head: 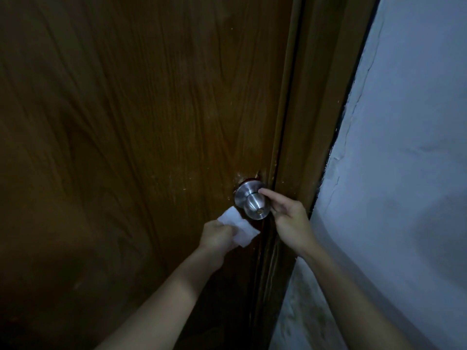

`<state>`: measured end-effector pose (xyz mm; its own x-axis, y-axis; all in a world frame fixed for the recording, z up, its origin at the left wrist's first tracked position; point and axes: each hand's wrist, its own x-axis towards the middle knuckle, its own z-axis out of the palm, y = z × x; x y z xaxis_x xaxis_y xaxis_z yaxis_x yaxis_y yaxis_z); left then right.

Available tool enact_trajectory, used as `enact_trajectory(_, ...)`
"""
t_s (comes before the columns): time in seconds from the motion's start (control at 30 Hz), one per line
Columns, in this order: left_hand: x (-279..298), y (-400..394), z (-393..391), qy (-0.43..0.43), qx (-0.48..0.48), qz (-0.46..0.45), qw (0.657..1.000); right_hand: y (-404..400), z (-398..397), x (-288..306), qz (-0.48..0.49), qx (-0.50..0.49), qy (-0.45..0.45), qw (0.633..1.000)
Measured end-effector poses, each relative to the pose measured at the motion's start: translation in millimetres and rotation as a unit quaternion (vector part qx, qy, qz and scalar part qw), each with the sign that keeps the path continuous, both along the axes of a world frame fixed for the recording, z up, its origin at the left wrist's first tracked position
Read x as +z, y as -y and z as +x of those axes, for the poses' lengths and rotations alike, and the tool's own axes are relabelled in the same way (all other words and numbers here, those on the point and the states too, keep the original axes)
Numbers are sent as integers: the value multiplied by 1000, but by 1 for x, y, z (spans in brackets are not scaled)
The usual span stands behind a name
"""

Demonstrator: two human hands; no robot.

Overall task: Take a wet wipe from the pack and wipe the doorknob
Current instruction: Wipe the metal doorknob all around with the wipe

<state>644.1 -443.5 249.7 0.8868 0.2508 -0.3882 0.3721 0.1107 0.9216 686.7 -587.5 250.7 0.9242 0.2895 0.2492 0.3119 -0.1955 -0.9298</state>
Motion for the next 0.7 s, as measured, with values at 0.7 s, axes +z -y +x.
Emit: enact_trajectory(0.7, 9, 5, 7, 78, 0, -313, 947, 15, 16, -3, -13, 48, -26, 998)
